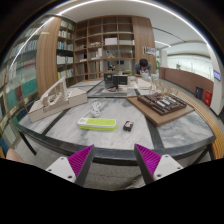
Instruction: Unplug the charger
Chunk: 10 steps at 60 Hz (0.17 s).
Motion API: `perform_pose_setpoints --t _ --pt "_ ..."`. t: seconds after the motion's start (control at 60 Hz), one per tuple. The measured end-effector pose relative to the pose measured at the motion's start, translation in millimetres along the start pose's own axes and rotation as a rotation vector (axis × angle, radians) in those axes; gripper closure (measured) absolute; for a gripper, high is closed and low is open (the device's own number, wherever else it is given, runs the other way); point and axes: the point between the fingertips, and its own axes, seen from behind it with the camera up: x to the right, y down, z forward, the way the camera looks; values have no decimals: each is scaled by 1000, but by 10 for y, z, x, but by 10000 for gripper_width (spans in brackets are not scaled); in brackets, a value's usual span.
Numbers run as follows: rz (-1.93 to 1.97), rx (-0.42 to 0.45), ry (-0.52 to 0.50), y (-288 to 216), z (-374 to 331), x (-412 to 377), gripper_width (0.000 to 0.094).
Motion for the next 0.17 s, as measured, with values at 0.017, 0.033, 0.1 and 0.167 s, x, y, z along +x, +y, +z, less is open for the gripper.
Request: perform_pose_setpoints --t 0.017,0.033,0.1,0.167 --pt "-2 4 1 -8 -6 10 105" --pt "-4 6 2 -15 -13 26 103" --pt "-30 1 11 12 -8 81 108" --pt "-20 2 7 25 44 135 106"
